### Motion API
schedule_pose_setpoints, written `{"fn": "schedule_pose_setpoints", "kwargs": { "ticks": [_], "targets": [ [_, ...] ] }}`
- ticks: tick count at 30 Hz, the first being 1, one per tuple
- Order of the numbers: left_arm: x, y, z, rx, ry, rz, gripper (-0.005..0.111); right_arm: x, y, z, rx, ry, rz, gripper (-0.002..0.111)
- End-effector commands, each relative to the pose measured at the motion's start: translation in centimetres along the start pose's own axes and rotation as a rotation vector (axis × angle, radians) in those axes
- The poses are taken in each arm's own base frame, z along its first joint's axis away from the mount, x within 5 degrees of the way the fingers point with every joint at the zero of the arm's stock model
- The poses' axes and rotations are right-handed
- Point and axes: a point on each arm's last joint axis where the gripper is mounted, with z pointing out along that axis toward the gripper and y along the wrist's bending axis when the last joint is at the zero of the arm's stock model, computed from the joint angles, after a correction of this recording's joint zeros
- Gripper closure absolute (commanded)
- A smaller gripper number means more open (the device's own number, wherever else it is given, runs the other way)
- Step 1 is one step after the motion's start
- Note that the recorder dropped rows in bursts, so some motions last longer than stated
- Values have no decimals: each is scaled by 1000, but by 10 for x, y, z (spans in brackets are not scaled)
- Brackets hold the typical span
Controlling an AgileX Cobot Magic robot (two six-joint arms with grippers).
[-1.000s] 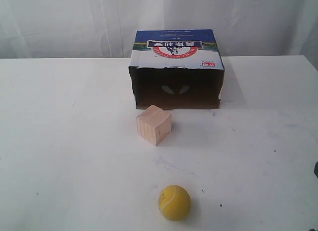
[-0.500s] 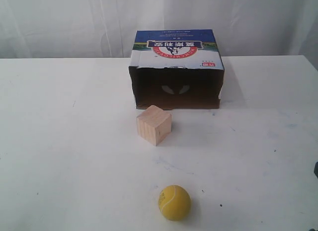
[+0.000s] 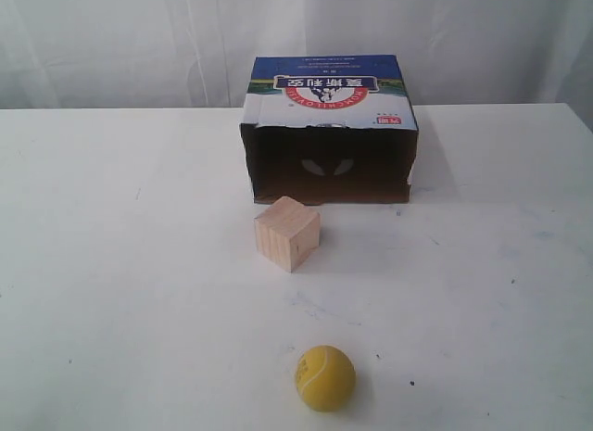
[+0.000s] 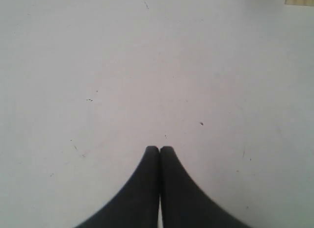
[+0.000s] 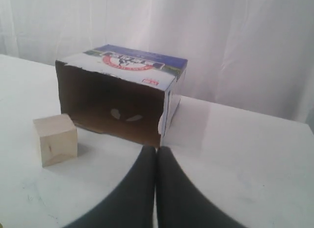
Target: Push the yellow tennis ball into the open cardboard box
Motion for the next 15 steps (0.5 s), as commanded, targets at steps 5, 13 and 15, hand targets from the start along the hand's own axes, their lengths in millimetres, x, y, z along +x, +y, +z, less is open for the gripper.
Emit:
{"fn": "schedule_pose_setpoints", "kwargs": {
  "ticks": [5,13,15],
  "targets": [
    [2,0,0,3,9,7,107,-58,2,-28,-58,86,190,108],
    [2,0,0,3,9,7,107,-77,8,-41,-121,217,262,108],
    [2,0,0,3,9,7,107,-76,10,-38,-142,250,291,108]
  ]
}}
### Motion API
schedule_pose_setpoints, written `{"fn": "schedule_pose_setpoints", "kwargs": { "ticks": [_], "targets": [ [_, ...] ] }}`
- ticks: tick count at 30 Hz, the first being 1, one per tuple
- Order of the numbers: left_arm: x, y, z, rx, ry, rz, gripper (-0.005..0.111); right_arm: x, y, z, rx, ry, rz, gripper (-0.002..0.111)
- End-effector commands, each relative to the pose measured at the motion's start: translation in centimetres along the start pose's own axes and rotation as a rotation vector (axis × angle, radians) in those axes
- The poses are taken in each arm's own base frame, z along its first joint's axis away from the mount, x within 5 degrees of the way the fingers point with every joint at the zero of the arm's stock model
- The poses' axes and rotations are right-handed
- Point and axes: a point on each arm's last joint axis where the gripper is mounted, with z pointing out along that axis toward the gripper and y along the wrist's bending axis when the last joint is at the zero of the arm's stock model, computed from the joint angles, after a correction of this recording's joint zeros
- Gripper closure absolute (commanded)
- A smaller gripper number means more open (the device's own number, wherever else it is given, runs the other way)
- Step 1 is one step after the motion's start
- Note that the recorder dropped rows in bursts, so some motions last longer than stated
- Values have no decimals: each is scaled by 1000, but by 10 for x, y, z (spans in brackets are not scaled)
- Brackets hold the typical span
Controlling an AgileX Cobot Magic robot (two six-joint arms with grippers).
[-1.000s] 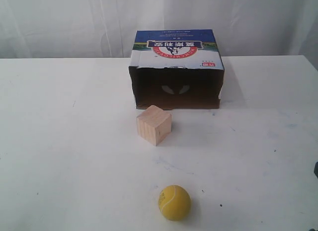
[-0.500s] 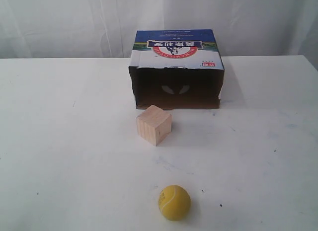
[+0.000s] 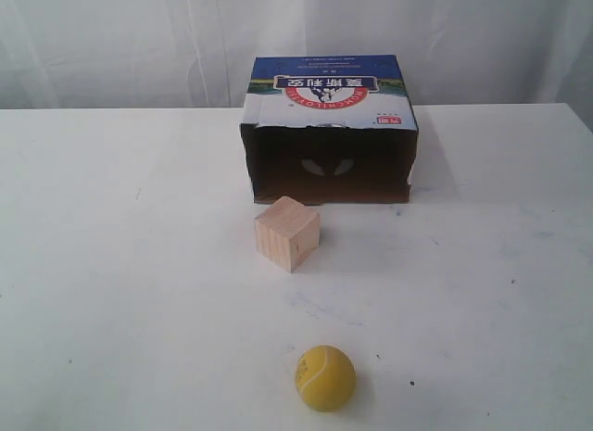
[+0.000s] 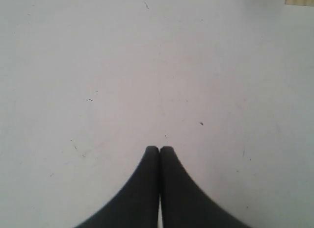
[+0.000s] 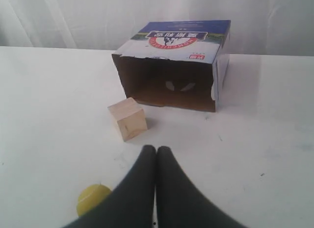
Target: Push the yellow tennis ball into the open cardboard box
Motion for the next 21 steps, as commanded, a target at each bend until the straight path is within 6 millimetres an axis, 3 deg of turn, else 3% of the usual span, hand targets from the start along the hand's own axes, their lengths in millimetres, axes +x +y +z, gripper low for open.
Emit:
{"fn": "schedule_pose_setpoints", "kwargs": {
  "ticks": [1,5,15,21],
  "targets": [
    [2,0,0,3,9,7,107,0,3,7,-25,76,57,108],
    [2,0,0,3,9,7,107,-2,7,27,-83,186,63,108],
    [2,0,0,3,9,7,107,-21,23,114,-255,532,-75,108],
    [2,0,0,3,9,7,107,-4,50,162,-357,702,-146,108]
  ]
}}
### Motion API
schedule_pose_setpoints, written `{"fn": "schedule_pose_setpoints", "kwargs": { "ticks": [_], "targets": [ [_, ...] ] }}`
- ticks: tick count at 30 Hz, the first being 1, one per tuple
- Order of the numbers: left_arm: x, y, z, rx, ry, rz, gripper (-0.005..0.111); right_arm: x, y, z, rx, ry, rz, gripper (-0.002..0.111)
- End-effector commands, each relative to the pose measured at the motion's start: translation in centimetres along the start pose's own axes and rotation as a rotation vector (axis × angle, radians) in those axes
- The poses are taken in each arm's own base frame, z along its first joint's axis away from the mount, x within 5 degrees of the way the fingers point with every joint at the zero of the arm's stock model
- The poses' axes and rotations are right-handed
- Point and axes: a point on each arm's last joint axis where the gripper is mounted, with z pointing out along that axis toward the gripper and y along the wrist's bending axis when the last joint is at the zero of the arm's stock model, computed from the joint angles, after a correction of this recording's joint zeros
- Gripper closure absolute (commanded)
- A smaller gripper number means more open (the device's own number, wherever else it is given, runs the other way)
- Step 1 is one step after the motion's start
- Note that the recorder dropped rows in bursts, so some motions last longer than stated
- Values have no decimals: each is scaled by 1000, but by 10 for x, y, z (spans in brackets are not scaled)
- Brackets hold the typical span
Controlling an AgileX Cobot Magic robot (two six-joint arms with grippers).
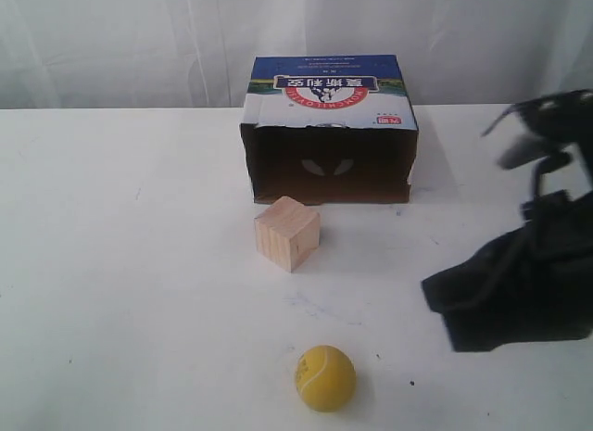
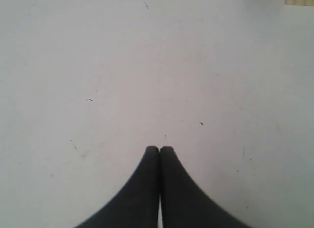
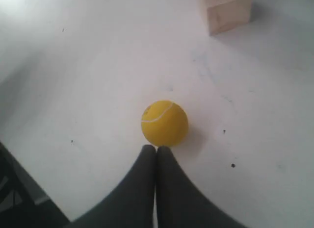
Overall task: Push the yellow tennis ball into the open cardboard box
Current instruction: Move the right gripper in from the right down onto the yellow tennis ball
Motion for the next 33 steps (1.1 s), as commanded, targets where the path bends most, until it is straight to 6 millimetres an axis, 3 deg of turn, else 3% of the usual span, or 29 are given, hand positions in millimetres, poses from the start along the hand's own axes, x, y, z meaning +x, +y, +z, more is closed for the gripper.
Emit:
{"fn": "schedule_pose_setpoints", "kwargs": {
  "ticks": [1,8,20,27,33],
  "targets": [
    [2,0,0,3,9,7,107,-10,11,38,-55,88,-67,108],
    [2,0,0,3,9,7,107,-6,24,88,-77,185,-121,108],
    [2,0,0,3,9,7,107,2,18,142,-28,245,-149,108],
    [2,0,0,3,9,7,107,7,13,156,-9,277,-145,108],
    [2,0,0,3,9,7,107,6,1,155,34,290,-179,108]
  ]
}}
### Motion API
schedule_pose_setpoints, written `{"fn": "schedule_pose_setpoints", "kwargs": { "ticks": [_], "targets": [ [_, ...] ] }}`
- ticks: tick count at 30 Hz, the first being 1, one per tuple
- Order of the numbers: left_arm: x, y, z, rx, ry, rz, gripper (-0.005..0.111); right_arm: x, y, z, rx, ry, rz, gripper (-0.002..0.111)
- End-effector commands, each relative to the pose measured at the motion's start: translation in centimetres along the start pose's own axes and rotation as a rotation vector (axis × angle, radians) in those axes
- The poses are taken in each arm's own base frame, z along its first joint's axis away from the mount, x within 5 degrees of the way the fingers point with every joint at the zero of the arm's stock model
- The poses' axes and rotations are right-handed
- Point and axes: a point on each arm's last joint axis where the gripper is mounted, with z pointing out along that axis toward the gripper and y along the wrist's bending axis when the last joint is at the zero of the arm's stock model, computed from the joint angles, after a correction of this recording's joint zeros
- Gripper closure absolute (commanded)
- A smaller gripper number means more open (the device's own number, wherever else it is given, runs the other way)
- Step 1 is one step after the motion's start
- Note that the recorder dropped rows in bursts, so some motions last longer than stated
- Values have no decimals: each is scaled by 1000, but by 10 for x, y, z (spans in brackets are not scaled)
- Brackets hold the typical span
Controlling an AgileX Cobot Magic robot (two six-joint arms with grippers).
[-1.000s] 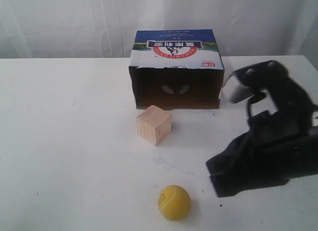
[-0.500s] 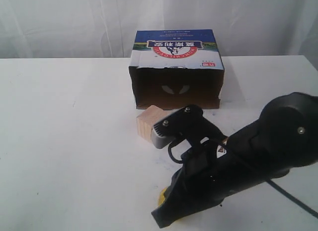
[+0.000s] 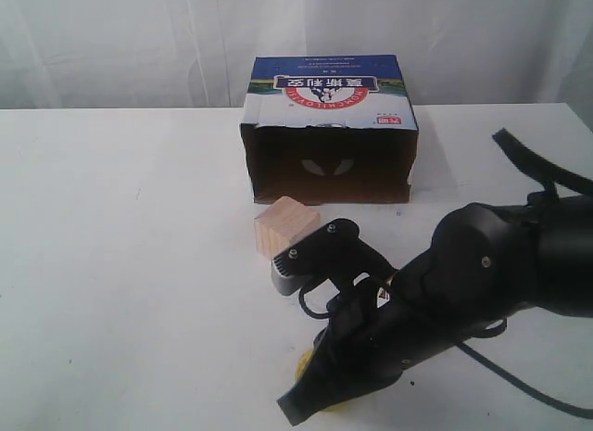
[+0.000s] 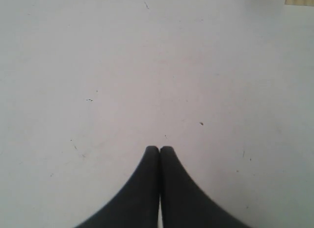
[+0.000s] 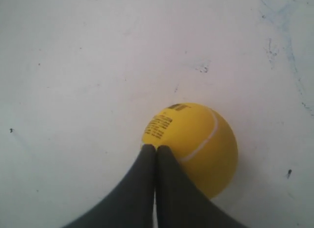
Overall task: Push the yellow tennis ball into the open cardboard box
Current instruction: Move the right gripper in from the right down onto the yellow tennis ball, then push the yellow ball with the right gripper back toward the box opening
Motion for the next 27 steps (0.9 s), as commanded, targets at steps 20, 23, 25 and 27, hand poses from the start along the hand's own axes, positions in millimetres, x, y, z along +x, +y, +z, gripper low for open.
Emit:
{"fn": "schedule_pose_setpoints", "kwargs": {
  "ticks": [20,23,25,27],
  "targets": [
    [2,0,0,3,9,7,107,-13,-70,-63,225,18,109,108],
    [2,0,0,3,9,7,107,-7,-75,-48,241,38,99,108],
    [2,0,0,3,9,7,107,-6,-81,-33,249,70,91,108],
    [2,0,0,3,9,7,107,-4,-91,-15,264,113,84,108]
  ]
}}
